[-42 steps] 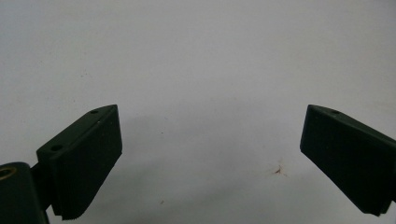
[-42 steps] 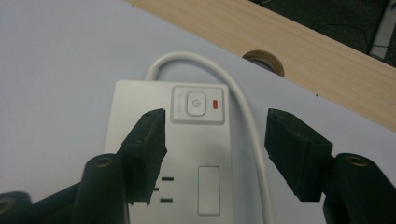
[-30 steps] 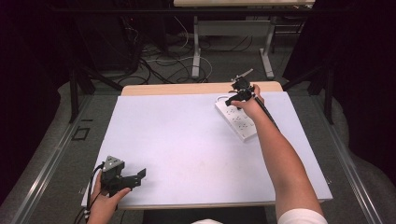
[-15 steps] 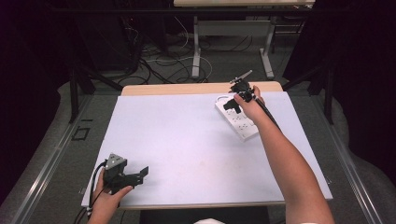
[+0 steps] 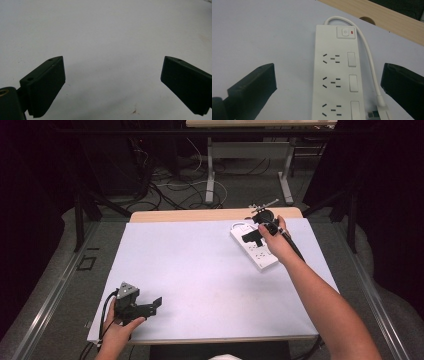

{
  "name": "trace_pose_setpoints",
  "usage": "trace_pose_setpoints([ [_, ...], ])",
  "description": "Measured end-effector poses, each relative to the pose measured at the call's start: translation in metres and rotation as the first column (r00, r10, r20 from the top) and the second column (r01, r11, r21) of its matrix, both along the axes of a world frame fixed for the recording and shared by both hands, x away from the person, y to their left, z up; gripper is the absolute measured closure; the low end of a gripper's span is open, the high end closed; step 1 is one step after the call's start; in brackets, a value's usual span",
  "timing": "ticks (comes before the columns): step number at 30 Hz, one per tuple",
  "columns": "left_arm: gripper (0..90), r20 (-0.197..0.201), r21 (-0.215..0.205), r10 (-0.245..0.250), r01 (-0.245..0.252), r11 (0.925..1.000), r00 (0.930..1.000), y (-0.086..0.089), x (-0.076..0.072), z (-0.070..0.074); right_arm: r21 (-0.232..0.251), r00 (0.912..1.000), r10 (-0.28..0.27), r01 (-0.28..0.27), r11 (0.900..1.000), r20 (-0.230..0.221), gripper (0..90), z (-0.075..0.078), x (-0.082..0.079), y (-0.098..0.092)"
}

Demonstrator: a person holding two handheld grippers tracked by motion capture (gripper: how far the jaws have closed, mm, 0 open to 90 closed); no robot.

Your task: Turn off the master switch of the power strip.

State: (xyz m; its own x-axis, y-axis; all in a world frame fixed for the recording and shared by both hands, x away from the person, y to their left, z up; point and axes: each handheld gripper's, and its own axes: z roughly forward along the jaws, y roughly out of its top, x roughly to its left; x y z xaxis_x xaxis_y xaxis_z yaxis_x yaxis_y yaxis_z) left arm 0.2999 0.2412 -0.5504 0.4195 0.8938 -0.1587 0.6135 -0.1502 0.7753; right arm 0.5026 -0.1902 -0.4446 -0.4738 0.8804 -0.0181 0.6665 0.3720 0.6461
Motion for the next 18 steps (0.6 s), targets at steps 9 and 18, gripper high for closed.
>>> trace_pose_setpoints([
  [9,6.1,-0.002,0.002,0.001,-0.001,1.0000,1.0000,0.001,0.000,0.001,0.009,0.9994,0.016,-0.016,1.000,0.030,0.0,0.009,-0.032,-0.021],
  [18,6.1,-0.007,0.005,0.002,-0.002,1.0000,1.0000,0.002,0.000,0.001,0.060,0.9971,0.009,-0.013,0.998,0.075,0.0,0.004,-0.065,-0.042],
])
